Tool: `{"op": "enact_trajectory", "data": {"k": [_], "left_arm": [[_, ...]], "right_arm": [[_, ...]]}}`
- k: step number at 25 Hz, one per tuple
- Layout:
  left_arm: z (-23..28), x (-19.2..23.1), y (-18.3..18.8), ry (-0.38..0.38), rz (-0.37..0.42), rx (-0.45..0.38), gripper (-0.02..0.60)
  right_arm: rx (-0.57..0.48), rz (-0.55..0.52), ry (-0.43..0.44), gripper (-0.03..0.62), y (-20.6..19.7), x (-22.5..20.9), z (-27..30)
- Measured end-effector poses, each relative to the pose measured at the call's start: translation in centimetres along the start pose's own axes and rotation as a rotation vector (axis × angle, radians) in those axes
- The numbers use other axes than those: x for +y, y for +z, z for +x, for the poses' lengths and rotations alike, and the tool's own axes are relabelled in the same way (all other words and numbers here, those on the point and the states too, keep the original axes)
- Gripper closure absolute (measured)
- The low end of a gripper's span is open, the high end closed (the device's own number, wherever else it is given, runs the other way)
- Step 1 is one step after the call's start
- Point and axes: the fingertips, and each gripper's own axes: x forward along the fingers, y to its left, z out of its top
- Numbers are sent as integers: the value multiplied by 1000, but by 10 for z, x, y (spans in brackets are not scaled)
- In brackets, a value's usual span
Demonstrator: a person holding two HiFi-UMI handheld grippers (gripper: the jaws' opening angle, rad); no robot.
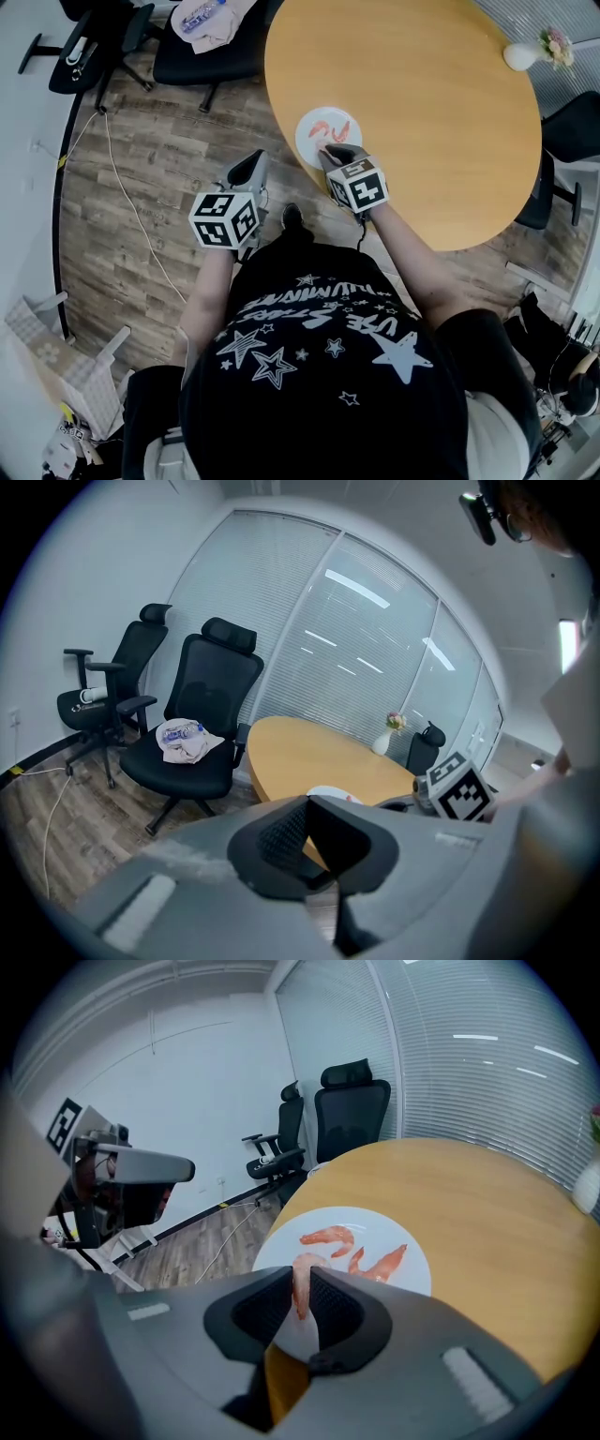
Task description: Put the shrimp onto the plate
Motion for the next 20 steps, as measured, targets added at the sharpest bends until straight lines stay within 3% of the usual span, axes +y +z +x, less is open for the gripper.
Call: {"op": "enact_trajectory", "data": {"k": [20], "left_arm": [[0,4,-2,6,5,1,580]], "right_arm": [[31,-27,-48,530,-2,-1,5]]}}
